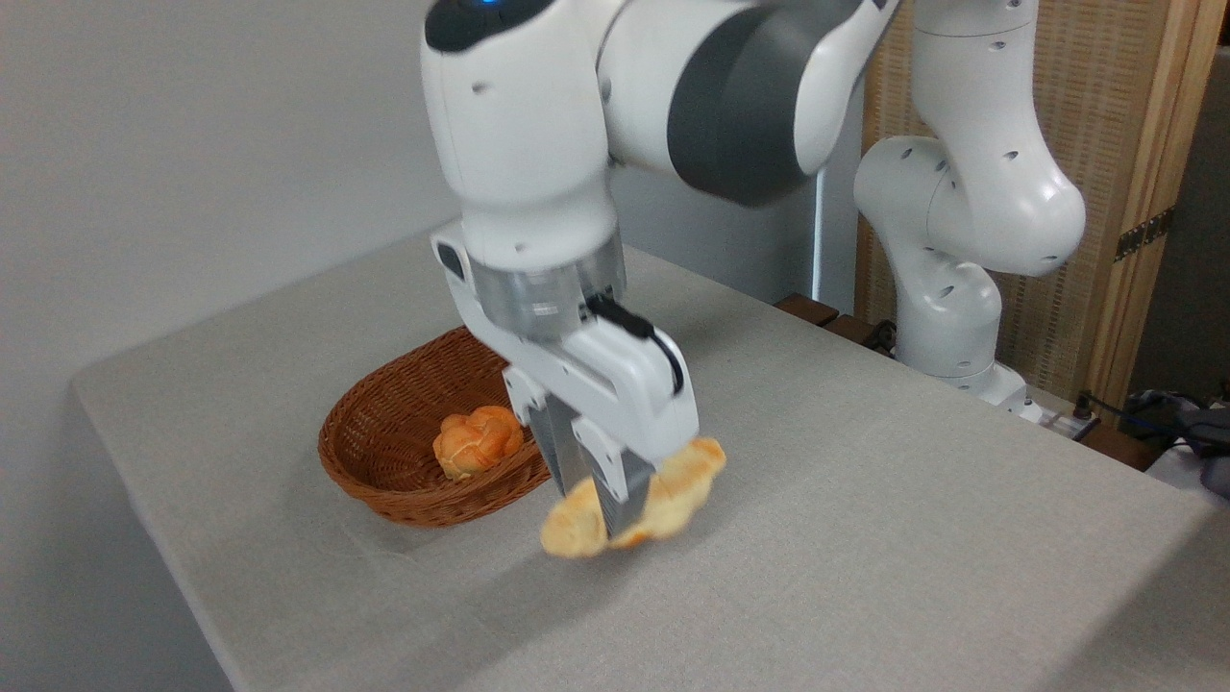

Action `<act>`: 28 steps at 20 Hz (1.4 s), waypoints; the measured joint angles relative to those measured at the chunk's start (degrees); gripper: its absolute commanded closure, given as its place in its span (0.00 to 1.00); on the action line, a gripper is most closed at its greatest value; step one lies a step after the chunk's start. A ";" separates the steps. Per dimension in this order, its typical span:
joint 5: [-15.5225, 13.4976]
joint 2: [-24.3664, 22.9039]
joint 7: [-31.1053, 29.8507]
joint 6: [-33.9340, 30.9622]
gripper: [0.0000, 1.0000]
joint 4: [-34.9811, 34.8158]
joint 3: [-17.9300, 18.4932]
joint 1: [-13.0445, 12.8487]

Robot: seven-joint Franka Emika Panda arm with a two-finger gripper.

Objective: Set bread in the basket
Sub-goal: 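Lift the braided loaf and carry it over the woven basket, then lower the loaf into the basket beside the orange bun and release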

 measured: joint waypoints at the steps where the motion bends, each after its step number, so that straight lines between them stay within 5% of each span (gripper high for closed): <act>1: -1.19 -0.31 -1.09 -1.08 0.53 0.68 -0.55 -0.06; 5: -6.12 -0.65 -7.27 -3.07 0.53 2.08 -4.42 -0.27; 13: -6.93 -0.58 -20.17 -3.07 0.49 2.24 -18.87 -0.76; 14: -6.93 -0.49 -21.01 -3.07 0.45 2.24 -20.17 -0.77; 15: -6.93 -0.37 -21.47 -3.06 0.23 2.24 -21.09 -0.77; 16: -6.92 -0.23 -21.78 -3.05 0.00 2.24 -21.76 -0.77; 28: -3.52 2.38 -22.88 -3.00 0.00 2.46 -23.72 -0.42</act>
